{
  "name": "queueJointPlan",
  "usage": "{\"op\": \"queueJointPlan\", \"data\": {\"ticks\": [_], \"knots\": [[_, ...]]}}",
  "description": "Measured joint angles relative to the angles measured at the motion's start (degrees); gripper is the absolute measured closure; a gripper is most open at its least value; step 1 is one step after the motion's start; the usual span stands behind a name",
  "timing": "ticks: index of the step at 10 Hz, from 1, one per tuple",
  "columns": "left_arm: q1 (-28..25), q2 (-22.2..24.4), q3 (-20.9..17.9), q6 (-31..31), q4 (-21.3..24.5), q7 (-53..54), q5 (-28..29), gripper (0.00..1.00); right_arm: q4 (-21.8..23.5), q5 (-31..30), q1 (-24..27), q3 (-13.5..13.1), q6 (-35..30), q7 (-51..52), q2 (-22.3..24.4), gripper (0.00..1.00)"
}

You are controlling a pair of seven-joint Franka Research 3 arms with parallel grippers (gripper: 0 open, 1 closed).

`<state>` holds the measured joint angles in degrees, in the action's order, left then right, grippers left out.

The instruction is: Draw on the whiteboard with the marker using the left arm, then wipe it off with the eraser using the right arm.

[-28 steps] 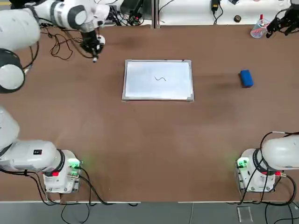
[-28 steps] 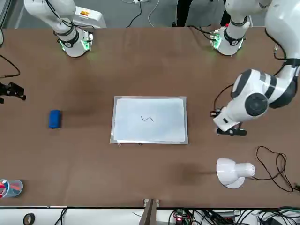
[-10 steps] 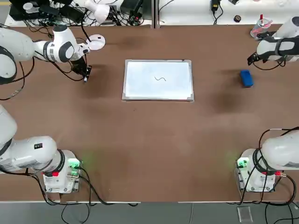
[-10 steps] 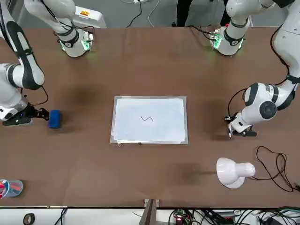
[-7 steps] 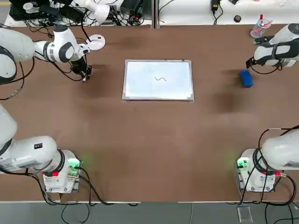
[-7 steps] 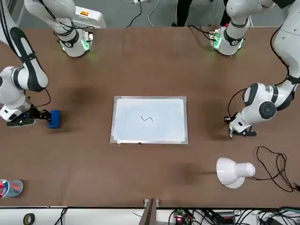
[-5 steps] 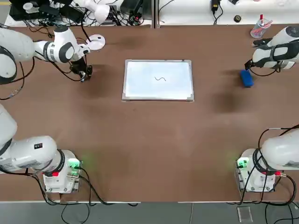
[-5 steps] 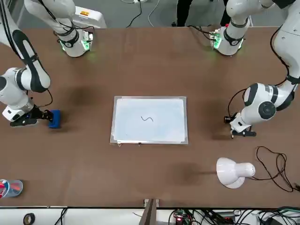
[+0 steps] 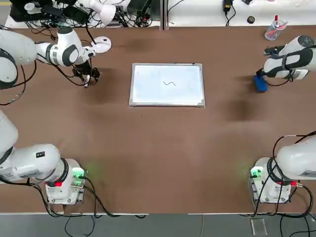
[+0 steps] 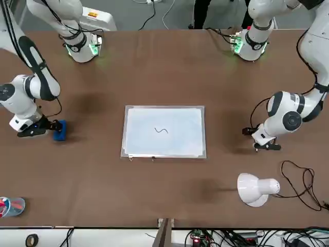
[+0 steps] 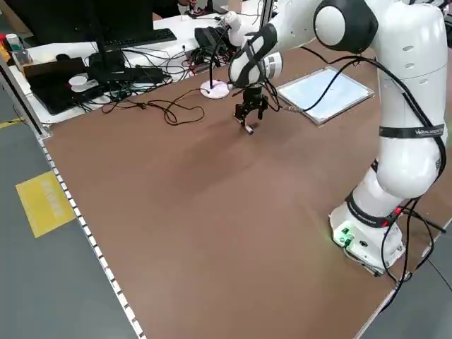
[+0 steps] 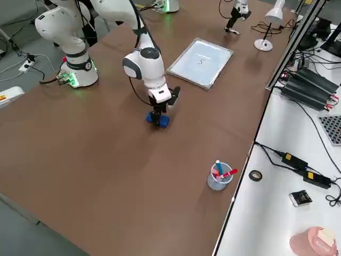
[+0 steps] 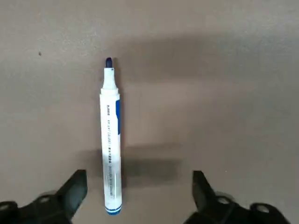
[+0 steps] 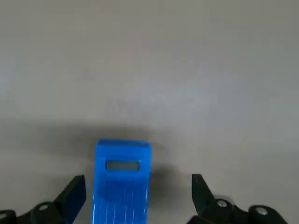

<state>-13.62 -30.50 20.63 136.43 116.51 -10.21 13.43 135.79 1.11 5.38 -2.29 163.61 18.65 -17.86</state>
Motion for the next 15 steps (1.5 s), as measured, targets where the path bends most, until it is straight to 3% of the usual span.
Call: {"op": "queueJointPlan", "data": {"ticks": [3, 7, 11, 15], "knots": [[0.21, 0.14, 0.18, -0.52, -1.93, 0.0, 0.01, 0.0, 0.14, 0.0, 0.0, 0.05, 0.13, 0.17, -0.13, 0.0], [-0.01, 2.91, 2.61, -12.14, -13.14, 0.0, 0.07, 0.0, 0.44, 0.0, -0.01, 0.09, 0.15, 0.26, -0.14, 0.0], [-0.04, 9.37, 3.47, -25.1, -25.36, 0.03, 0.08, 0.0, 1.34, 0.0, -0.14, 0.22, 0.89, 0.43, -0.17, 0.0], [-0.02, 17.14, 3.6, -31.3, -29.58, 0.12, -2.25, 0.0, 1.96, 0.0, -0.62, 0.36, 1.26, 0.44, -0.2, 0.0]]}}
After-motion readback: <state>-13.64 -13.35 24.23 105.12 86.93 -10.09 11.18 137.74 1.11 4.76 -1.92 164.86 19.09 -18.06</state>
